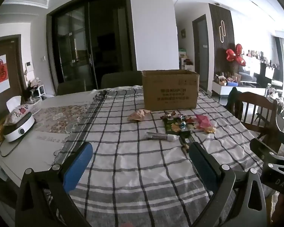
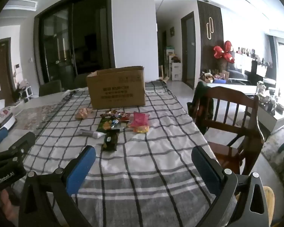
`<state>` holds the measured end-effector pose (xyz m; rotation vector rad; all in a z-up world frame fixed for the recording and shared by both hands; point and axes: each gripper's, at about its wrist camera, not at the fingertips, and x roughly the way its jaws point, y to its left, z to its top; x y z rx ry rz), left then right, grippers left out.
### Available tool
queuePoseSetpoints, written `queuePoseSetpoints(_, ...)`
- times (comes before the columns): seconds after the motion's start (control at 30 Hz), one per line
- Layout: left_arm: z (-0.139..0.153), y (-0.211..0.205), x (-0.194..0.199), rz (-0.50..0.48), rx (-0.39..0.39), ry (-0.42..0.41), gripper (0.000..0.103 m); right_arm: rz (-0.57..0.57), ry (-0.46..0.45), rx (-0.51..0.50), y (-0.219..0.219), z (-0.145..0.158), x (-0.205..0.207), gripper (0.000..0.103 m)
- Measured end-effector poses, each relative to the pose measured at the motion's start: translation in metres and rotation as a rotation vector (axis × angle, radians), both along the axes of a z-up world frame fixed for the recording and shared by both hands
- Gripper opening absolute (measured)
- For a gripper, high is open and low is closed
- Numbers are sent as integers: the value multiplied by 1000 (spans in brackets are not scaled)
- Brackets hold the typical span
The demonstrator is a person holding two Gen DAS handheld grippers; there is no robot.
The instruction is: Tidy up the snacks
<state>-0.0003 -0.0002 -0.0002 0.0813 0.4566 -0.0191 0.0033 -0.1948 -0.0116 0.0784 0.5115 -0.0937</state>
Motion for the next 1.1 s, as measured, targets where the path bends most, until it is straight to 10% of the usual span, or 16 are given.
queuePoseSetpoints(1.1,13,-5,-7,-2,-1,-8,103,2,-20,3,-1,3,-1,102)
